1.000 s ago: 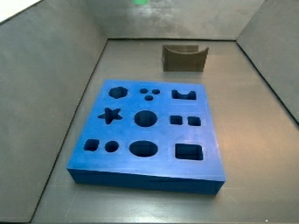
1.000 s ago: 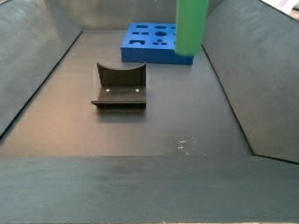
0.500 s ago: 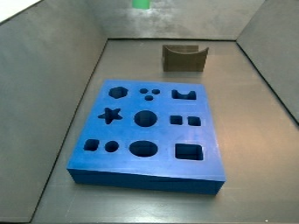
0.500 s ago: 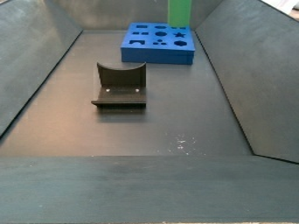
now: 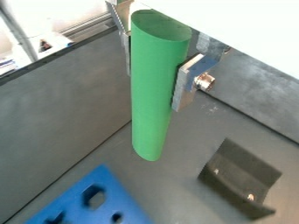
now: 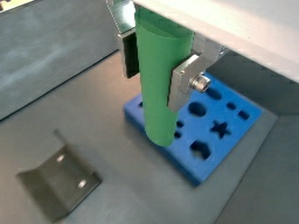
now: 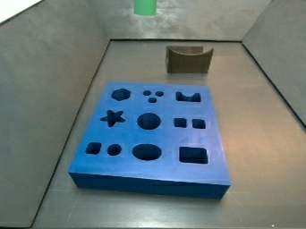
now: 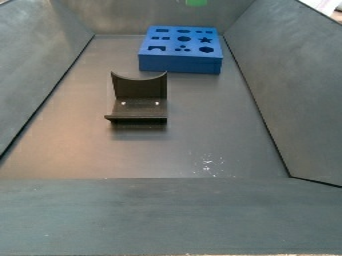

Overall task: Pick up the oval object. Move up. Move to above the board. Insert the oval object.
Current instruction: Move to above the board, then insert the oval object.

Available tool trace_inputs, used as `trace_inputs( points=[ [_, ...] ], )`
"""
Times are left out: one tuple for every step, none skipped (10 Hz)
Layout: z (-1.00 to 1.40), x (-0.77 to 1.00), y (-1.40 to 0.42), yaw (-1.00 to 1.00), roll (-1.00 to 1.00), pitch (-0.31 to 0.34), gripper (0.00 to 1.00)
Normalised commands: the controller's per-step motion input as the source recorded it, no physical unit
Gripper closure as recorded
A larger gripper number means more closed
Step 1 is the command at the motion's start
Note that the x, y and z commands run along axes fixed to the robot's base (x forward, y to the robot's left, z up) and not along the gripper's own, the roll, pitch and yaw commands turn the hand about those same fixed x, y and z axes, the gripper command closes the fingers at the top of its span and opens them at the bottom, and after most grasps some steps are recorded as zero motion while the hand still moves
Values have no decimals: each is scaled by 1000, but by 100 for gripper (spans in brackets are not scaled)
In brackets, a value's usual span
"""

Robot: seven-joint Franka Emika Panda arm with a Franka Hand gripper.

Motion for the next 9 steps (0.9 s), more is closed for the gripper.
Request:
trace_inputs(
  points=[
    [178, 54, -1000, 9, 5, 63, 100],
    [179, 69, -1000, 10, -6, 82, 100],
    [186, 92, -1000, 5, 3, 110, 100],
    [187, 114, -978, 11, 8, 121, 100],
    [151, 112, -779, 7, 6, 123, 100],
    [84, 97, -404, 10, 9, 130, 100],
    [42, 80, -176, 9, 15, 118, 100],
    [-26, 0, -31, 0, 0, 0, 100],
    [-154, 0, -146, 0, 0, -50, 100]
  ],
)
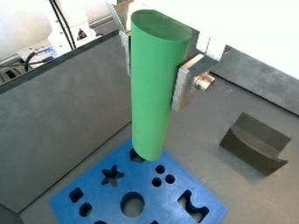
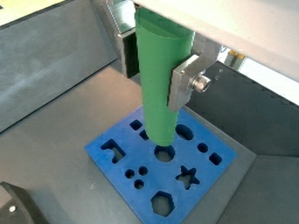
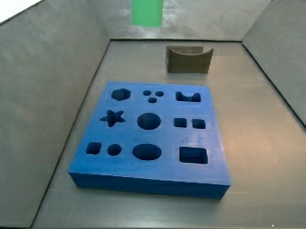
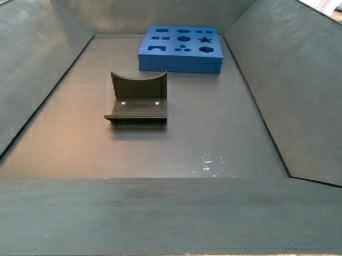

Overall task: Pick up the oval object. Move up. Move to above the board. Insert the oval object.
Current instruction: Insert the oval object.

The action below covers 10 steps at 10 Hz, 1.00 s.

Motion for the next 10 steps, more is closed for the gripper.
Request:
trace_inputs(
  points=[
    [-337, 0, -297, 0, 0, -107, 100],
    [-429, 0, -400, 14, 0, -151, 100],
    [-463, 0, -440, 29, 0, -163, 100],
    [-469, 0, -469, 34, 0, -181, 100],
    [-463, 0, -471, 37, 0, -187, 100],
    [-460, 0, -474, 37, 19, -189, 100],
    [-420, 0, -483, 43, 61, -171, 100],
    [-397, 46, -491, 46, 109, -140, 100],
    [-394, 94, -469, 57, 100, -127, 100],
    [-389, 189, -400, 86, 79, -106, 100]
  ],
)
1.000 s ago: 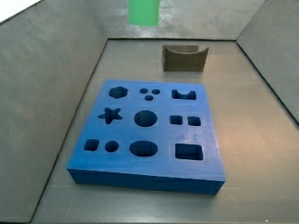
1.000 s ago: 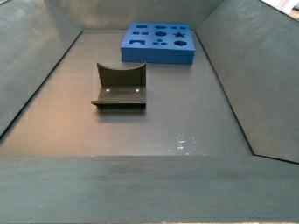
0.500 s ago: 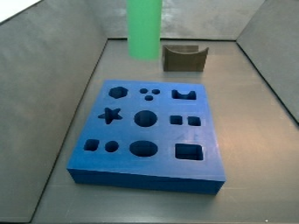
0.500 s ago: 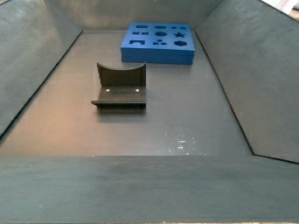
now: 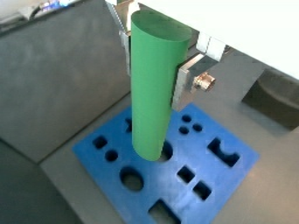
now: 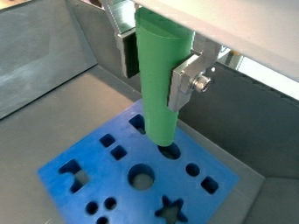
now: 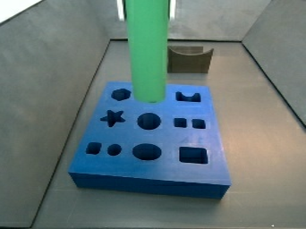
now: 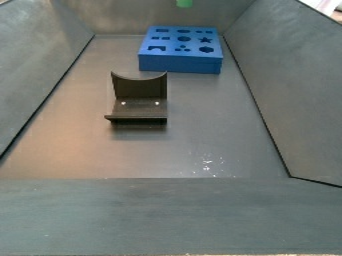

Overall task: Pick up the oval object. Move up. Move to above the board. Insert the oval object.
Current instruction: Insert the oval object.

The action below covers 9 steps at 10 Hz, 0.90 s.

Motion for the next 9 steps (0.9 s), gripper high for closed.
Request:
trace_inputs(
  points=[
    [-429, 203, -326, 94, 67, -80, 100],
    [-486, 166, -274, 89, 90, -50, 100],
    [-580, 100, -200, 151, 141, -17, 100],
    [-620, 31, -189, 163, 170, -4, 100],
    [-620, 0, -174, 163, 189, -1, 100],
    [-583, -6, -131, 183, 181, -3, 100],
    [-540, -20, -106, 191, 160, -10, 100],
    [-551, -77, -14, 289, 204, -16, 100],
    [-520, -100, -43, 223, 157, -9, 100]
  ],
)
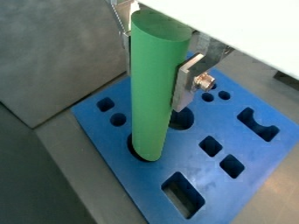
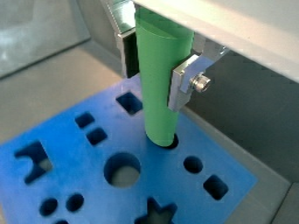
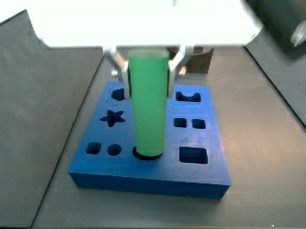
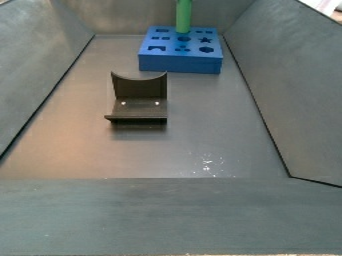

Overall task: Pick up the oval object. Move up. Move to above the board. Insert the oval object.
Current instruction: Insert the oval object.

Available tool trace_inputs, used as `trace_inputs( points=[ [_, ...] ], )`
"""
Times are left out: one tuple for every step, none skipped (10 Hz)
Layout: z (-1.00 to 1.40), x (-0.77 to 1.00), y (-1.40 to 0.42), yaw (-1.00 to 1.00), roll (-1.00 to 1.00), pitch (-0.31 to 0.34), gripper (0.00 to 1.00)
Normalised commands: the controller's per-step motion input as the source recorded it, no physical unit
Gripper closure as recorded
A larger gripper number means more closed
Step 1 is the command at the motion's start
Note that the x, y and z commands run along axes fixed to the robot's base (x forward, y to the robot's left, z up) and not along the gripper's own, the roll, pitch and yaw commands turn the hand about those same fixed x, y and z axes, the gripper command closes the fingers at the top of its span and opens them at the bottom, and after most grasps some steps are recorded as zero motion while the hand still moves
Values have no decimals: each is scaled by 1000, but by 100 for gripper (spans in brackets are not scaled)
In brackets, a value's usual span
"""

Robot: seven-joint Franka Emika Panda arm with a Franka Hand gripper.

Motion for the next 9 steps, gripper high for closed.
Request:
trace_inputs(
  points=[
    [-509, -60, -83, 189, 137, -19, 100],
    [-557, -63, -103, 163, 150, -11, 100],
    [-540, -169, -120, 0, 121, -11, 100],
    [-551, -183, -129, -31, 116, -36, 100],
    [-577, -123, -126, -49, 117, -44, 100],
    [-671, -103, -169, -34, 159, -64, 100],
    [-803, -71, -229, 0, 224, -90, 100],
    [-663, -23, -174, 0, 233, -89, 100],
    [0, 0, 0, 0, 0, 0, 100]
  ],
)
